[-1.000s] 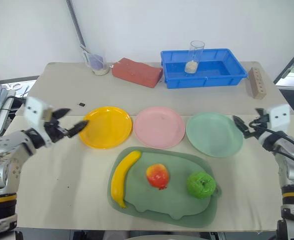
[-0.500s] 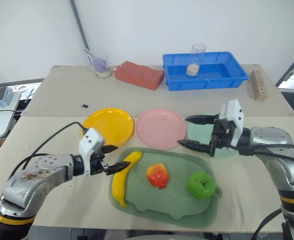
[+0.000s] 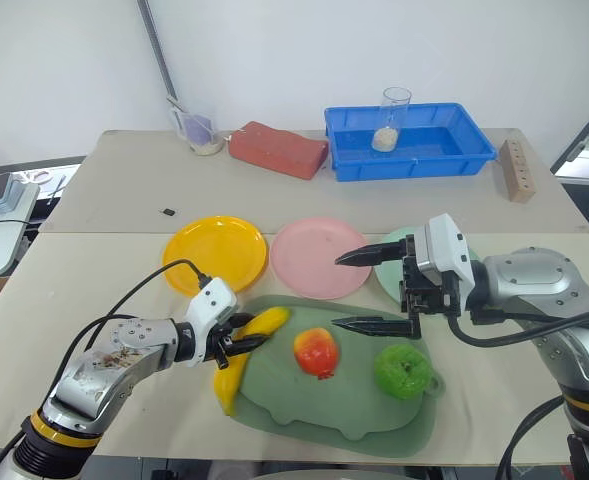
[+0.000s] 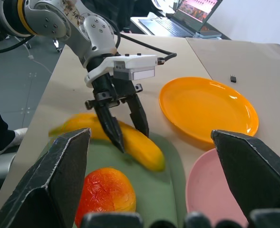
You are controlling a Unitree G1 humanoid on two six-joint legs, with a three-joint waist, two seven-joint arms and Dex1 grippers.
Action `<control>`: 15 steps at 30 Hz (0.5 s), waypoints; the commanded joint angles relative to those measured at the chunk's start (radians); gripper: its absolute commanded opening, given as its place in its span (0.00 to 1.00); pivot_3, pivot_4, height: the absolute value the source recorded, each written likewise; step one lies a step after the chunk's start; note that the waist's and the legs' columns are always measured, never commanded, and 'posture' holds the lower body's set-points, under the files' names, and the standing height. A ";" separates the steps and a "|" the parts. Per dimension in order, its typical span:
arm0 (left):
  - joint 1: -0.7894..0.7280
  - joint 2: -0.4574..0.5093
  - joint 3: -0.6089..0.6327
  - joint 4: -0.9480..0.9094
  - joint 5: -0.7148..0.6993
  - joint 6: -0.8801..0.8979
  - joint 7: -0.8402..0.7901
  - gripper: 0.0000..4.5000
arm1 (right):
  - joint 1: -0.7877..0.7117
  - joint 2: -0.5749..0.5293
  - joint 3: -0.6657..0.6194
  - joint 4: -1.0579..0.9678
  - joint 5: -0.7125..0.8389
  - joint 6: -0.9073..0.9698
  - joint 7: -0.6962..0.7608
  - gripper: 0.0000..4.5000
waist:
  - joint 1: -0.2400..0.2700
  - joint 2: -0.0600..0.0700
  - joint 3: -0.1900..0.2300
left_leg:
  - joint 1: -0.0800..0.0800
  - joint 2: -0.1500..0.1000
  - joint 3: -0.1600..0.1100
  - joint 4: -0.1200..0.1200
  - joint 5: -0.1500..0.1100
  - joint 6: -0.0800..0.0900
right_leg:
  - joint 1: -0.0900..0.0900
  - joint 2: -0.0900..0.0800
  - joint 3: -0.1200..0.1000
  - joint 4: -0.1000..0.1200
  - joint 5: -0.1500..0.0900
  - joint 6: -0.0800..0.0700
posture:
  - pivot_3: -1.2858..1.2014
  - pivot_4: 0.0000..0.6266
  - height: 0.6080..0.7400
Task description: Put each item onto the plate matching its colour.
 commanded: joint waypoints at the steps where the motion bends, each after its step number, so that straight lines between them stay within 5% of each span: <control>1: -0.014 0.003 0.019 -0.009 0.006 -0.015 -0.016 0.24 | -0.014 0.005 -0.006 -0.029 0.011 -0.007 -0.005 1.00 | -0.001 0.000 0.000 | 0.000 0.000 0.000 0.000 0.000 0.000 | 0.000 0.000 0.000 0.000 0.000 0.000 | 0.52 0.24 1.00; 8: -0.060 0.056 0.123 0.039 -0.030 -0.033 -0.098 0.24 | -0.021 0.029 -0.018 -0.013 0.013 0.004 -0.038 1.00 | -0.001 -0.002 0.001 | -0.001 0.000 0.000 0.000 0.000 0.000 | -0.001 0.000 0.000 0.001 0.000 0.000 | 0.52 0.24 1.00; 15: -0.366 0.098 0.225 0.472 0.039 -0.122 -0.117 0.24 | -0.136 0.117 -0.014 0.029 0.037 0.090 -0.166 1.00 | -0.002 -0.001 0.001 | -0.001 0.000 0.000 0.000 0.000 0.000 | -0.003 0.000 0.000 0.002 0.000 0.000 | 0.52 0.24 1.00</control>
